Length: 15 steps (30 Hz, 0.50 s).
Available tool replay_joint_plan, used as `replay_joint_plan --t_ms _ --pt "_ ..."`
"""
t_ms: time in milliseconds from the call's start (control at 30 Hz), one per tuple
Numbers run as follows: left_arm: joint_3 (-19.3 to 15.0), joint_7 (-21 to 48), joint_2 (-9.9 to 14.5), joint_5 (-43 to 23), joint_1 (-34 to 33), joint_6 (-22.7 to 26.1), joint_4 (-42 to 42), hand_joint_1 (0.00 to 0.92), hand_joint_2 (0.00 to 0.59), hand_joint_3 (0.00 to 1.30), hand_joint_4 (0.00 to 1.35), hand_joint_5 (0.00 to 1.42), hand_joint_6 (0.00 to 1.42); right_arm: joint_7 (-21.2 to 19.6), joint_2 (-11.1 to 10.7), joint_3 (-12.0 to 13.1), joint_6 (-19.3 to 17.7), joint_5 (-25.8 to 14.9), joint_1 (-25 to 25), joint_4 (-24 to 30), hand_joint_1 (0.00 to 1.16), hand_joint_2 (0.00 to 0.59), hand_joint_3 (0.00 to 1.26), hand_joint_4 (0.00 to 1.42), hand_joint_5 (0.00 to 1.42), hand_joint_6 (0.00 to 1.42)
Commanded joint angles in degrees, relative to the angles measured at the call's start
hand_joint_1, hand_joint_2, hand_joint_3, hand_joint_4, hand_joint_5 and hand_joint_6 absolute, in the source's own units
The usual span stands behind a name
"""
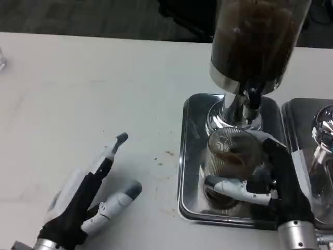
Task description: Grasp the cup under the faucet to collect the drink, then remove the cup.
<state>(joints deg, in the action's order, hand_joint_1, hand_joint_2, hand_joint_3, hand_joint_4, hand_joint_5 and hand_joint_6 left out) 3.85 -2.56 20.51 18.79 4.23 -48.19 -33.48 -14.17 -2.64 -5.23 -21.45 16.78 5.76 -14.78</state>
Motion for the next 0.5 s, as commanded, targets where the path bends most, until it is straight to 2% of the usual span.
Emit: replay_joint_plan --t_ms 33,500 --pt "0.8 0.8 0.7 0.1 -0.4 -0.1 -0.7 0.000 0.140 0.01 0.00 0.00 0.00 -1.0 0.3 0.4 -1.0 0.2 1.0 4.0 1.11 0.107 0.83 0.88 0.96 1.22" --pt "1.4 -0.4 2.7 3.1 0.0 -0.8 1.8 0.000 0.126 0.01 0.00 0.00 0.00 -0.2 -0.5 0.4 -1.8 0.3 6.2 10.2 1.09 0.117 0.83 0.89 0.97 1.25"
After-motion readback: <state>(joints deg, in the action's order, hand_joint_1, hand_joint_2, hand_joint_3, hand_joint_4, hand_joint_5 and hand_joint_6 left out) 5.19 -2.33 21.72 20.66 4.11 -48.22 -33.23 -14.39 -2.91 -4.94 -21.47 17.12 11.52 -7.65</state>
